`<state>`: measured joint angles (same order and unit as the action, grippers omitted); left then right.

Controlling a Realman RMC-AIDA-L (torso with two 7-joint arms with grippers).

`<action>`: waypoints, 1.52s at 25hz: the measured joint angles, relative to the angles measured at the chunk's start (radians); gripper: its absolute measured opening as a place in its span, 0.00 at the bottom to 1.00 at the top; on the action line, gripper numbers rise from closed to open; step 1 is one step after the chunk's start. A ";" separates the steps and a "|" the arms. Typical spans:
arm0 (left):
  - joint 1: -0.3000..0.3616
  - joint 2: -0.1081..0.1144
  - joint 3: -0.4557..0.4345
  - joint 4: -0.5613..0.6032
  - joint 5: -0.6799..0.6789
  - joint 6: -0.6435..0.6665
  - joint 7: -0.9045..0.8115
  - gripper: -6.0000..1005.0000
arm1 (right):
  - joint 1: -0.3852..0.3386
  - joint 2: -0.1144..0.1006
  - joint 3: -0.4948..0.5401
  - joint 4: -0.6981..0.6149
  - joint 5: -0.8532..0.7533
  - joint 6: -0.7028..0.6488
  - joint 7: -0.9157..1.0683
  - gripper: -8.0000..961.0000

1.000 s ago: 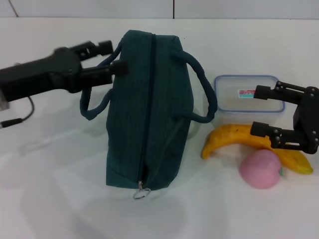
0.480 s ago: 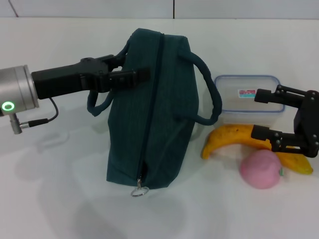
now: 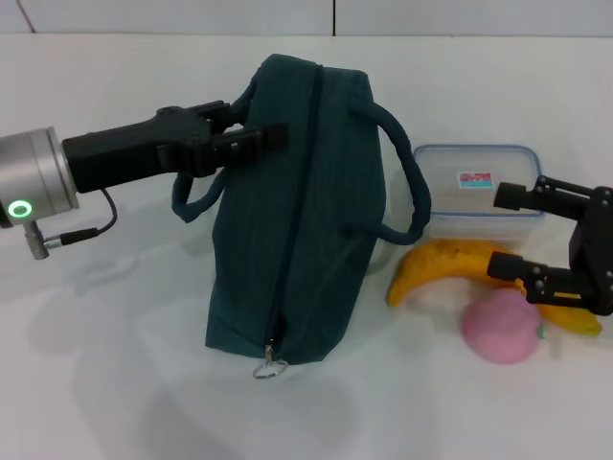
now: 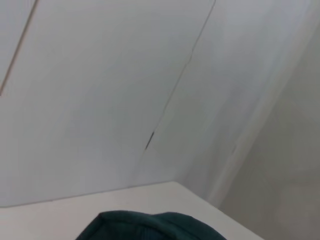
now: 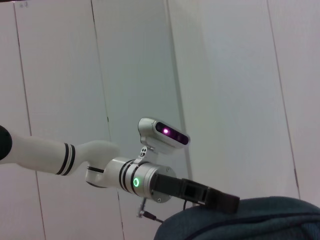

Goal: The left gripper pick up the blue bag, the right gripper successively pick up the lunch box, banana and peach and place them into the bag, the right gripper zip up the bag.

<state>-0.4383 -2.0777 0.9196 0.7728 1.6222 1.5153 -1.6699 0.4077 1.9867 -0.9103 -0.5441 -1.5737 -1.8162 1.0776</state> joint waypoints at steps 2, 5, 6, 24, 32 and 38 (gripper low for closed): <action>0.003 0.000 0.000 -0.007 -0.016 -0.002 0.008 0.78 | -0.004 0.000 -0.002 0.005 -0.002 0.001 -0.002 0.79; 0.004 -0.002 -0.001 -0.015 -0.021 -0.003 0.017 0.71 | -0.018 0.004 -0.001 0.019 -0.001 0.000 -0.010 0.79; 0.004 -0.003 -0.001 -0.015 -0.021 -0.004 0.017 0.68 | -0.022 0.007 0.001 0.025 0.001 -0.001 -0.014 0.79; -0.006 -0.004 0.003 -0.024 -0.009 -0.016 0.020 0.08 | 0.026 0.041 0.004 0.565 0.541 0.116 -0.094 0.79; -0.010 -0.005 0.007 -0.027 -0.014 -0.011 0.033 0.06 | 0.058 0.041 0.231 0.803 0.605 0.187 0.072 0.78; -0.011 -0.005 0.007 -0.026 -0.011 -0.009 0.014 0.06 | 0.026 0.041 0.467 0.838 0.419 0.282 0.144 0.78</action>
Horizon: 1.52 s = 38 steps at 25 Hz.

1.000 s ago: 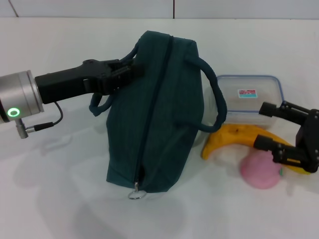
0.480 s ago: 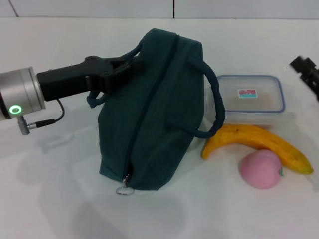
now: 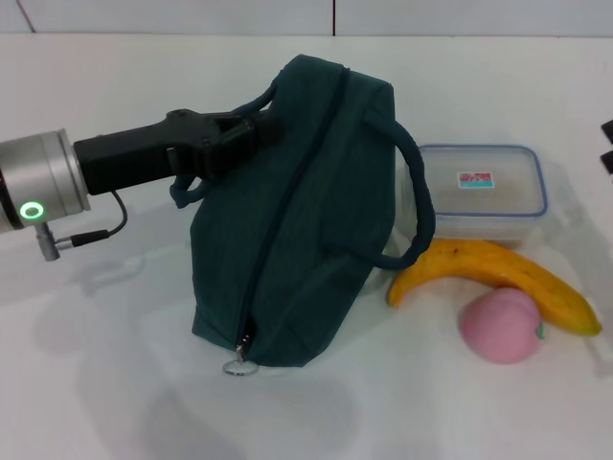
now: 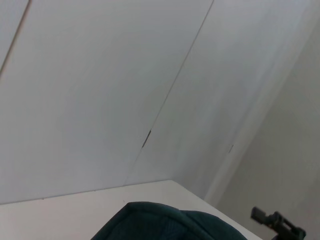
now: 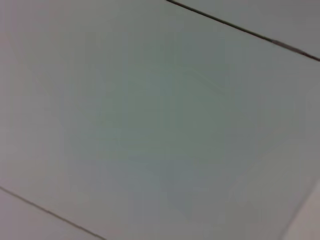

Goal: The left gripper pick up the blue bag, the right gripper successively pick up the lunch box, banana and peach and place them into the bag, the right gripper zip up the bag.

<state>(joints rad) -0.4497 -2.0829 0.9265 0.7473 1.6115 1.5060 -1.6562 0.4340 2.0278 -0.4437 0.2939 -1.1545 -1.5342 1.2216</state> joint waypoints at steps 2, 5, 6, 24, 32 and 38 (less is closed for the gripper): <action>-0.006 -0.001 0.000 0.000 0.001 0.000 0.000 0.06 | -0.005 0.000 0.038 -0.003 -0.043 0.036 0.040 0.78; -0.019 -0.001 0.006 -0.002 0.002 0.000 0.000 0.06 | -0.007 0.000 0.051 -0.007 -0.064 0.082 0.098 0.77; -0.021 -0.001 0.010 -0.002 0.002 0.000 0.000 0.06 | -0.006 0.000 0.052 -0.007 -0.066 0.097 0.110 0.77; -0.048 -0.002 0.036 -0.003 0.002 0.000 -0.002 0.05 | 0.052 0.000 0.082 0.011 -0.112 0.237 0.219 0.71; -0.049 -0.003 0.057 -0.003 -0.004 -0.001 -0.002 0.05 | 0.072 0.000 0.132 0.027 -0.173 0.239 0.225 0.69; -0.049 -0.004 0.057 -0.003 -0.005 0.000 0.002 0.05 | 0.073 0.000 0.177 0.028 -0.213 0.242 0.231 0.67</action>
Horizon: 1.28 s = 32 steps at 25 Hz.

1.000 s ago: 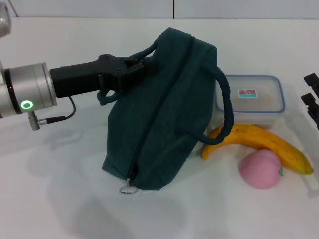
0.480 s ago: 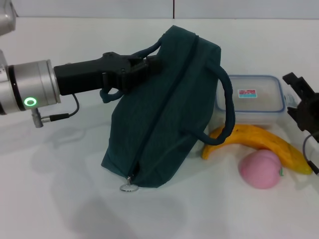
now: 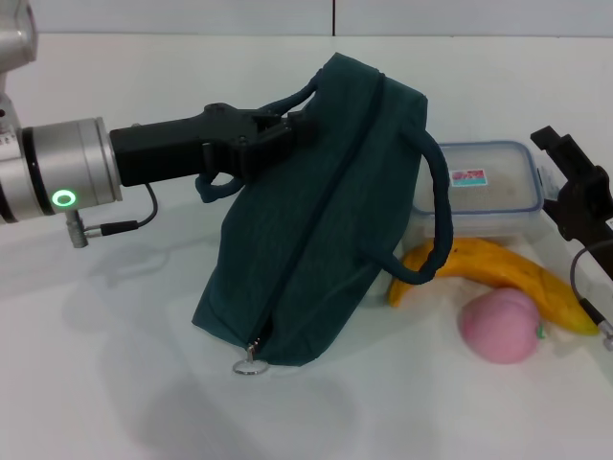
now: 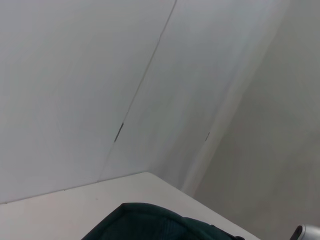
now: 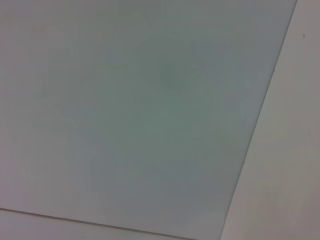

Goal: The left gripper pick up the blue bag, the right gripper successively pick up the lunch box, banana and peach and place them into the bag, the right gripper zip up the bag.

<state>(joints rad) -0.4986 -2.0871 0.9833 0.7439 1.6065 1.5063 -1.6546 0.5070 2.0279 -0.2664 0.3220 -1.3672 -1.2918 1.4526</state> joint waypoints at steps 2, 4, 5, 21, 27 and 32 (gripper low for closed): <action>0.000 -0.001 0.001 0.000 0.000 0.000 0.002 0.05 | 0.003 0.000 0.005 0.000 -0.001 0.000 0.001 0.66; 0.000 -0.001 0.002 0.000 -0.001 0.000 0.002 0.05 | 0.004 0.000 0.007 0.000 -0.001 0.001 0.002 0.65; -0.001 -0.001 0.002 0.000 -0.001 0.000 0.002 0.05 | 0.004 0.000 0.007 0.000 -0.001 0.001 0.002 0.65; -0.002 -0.001 0.012 0.000 -0.002 -0.001 0.010 0.05 | 0.008 0.000 0.009 -0.007 -0.001 -0.001 -0.004 0.56; -0.002 -0.001 0.012 0.000 -0.002 -0.002 0.010 0.05 | 0.008 0.000 0.008 -0.014 -0.001 -0.009 -0.008 0.31; -0.002 -0.001 0.012 0.000 -0.005 -0.003 0.010 0.05 | 0.010 0.000 0.007 -0.025 -0.001 -0.020 -0.008 0.22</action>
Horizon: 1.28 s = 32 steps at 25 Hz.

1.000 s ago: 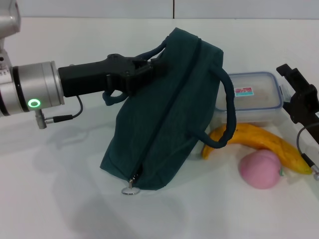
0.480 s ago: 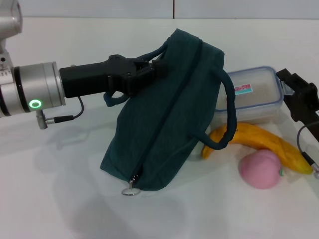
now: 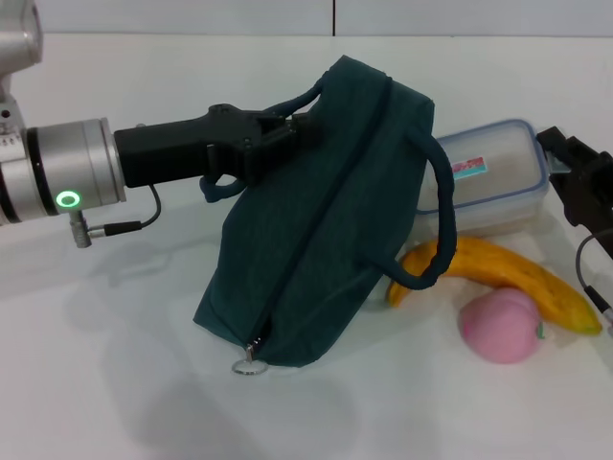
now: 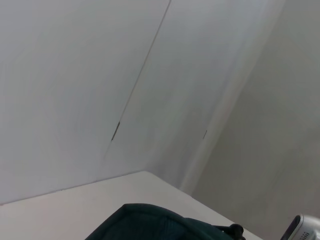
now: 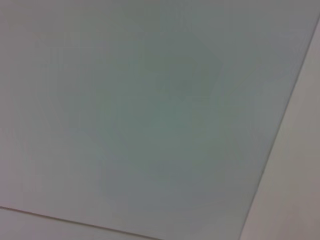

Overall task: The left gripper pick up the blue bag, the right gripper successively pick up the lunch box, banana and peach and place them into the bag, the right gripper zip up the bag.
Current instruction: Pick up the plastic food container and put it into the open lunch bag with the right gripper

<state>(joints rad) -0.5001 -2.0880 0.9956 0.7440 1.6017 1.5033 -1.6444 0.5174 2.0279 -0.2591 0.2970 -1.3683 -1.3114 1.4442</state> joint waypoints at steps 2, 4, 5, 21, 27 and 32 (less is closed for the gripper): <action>0.000 0.000 0.000 -0.001 -0.005 0.000 0.000 0.05 | -0.002 0.000 0.000 -0.009 0.000 -0.008 0.000 0.20; -0.003 0.000 0.000 -0.007 -0.015 0.000 0.001 0.05 | -0.004 0.000 -0.004 -0.020 0.000 -0.015 -0.001 0.20; -0.004 0.000 0.000 -0.009 -0.017 0.000 0.001 0.05 | -0.005 0.000 -0.007 -0.025 -0.001 -0.017 -0.001 0.20; -0.006 0.000 -0.005 -0.028 -0.022 0.002 0.032 0.05 | -0.012 -0.005 -0.016 -0.140 -0.117 -0.044 -0.010 0.18; -0.009 0.000 -0.007 -0.038 -0.023 0.001 0.043 0.05 | -0.032 -0.003 -0.016 -0.185 -0.118 -0.047 -0.018 0.17; -0.006 0.000 -0.008 -0.038 -0.023 0.001 0.057 0.05 | -0.038 -0.004 -0.024 -0.222 -0.118 -0.068 -0.026 0.11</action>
<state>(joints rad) -0.5066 -2.0877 0.9880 0.7063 1.5782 1.5045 -1.5871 0.4789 2.0240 -0.2829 0.0749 -1.4863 -1.3790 1.4185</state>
